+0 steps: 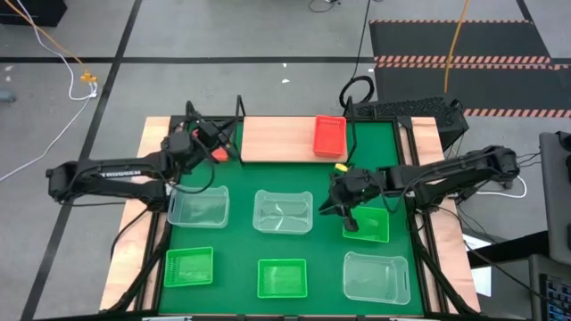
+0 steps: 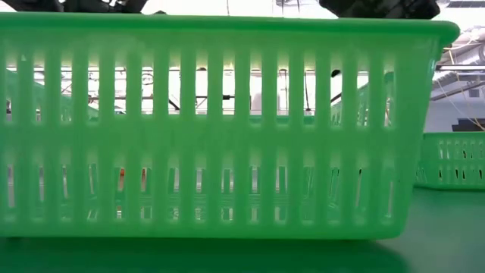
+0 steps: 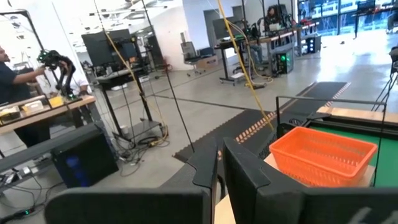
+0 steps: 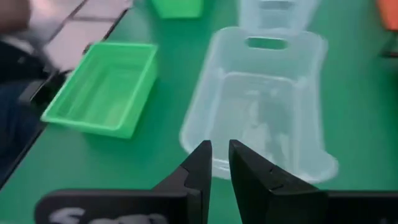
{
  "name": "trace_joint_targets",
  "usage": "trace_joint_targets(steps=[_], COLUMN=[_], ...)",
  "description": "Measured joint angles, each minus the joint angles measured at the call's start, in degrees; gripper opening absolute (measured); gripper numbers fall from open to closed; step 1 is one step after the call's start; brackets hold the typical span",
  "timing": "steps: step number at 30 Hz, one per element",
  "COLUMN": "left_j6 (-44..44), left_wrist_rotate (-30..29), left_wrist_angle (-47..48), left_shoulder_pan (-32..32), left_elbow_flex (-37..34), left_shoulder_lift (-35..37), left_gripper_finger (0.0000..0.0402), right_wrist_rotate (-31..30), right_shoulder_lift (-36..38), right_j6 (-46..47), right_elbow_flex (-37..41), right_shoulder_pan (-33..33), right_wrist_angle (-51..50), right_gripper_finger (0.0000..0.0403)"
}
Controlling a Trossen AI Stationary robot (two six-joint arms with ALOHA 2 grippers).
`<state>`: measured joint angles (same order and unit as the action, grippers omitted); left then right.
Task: Stack baskets on shelf by color
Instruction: Stack the orange bin on top of the other orange bins on the shelf
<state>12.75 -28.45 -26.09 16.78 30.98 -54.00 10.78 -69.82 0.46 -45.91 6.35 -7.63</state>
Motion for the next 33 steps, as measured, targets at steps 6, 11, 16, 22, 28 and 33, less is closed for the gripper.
trace_joint_targets(steps=[6,11,16,22,28,33], left_j6=[2.9,0.7,-8.2,-11.8,-16.7,-21.3], left_wrist_rotate=[0.0,-0.3,-0.3,-0.6,-0.5,0.2], left_wrist_angle=[-0.8,10.6,30.6,41.5,46.0,55.6], left_shoulder_pan=[-0.2,-1.6,-1.8,0.1,7.4,13.2], left_elbow_flex=[0.0,3.1,10.0,10.8,9.0,9.0], left_shoulder_lift=[-3.8,0.5,5.8,7.1,3.7,0.2], left_gripper_finger=[0.0031,0.0031,0.0031,0.0031,0.0074,0.0131], right_wrist_rotate=[-0.4,-8.9,-21.7,-23.0,-25.9,-25.7], right_shoulder_lift=[-7.6,-11.7,-13.6,-13.4,-12.5,-12.6], right_j6=[-7.7,-13.6,-22.3,-17.7,-9.2,-9.3], right_elbow_flex=[-6.3,-11.2,-16.5,-19.1,-17.8,-14.0], right_shoulder_pan=[4.2,4.2,2.0,-1.2,-3.0,-4.7], right_wrist_angle=[-7.6,-9.0,-3.3,3.5,9.3,20.7], right_gripper_finger=[0.0047,0.0047,0.0047,0.0047,0.0047,0.0047])
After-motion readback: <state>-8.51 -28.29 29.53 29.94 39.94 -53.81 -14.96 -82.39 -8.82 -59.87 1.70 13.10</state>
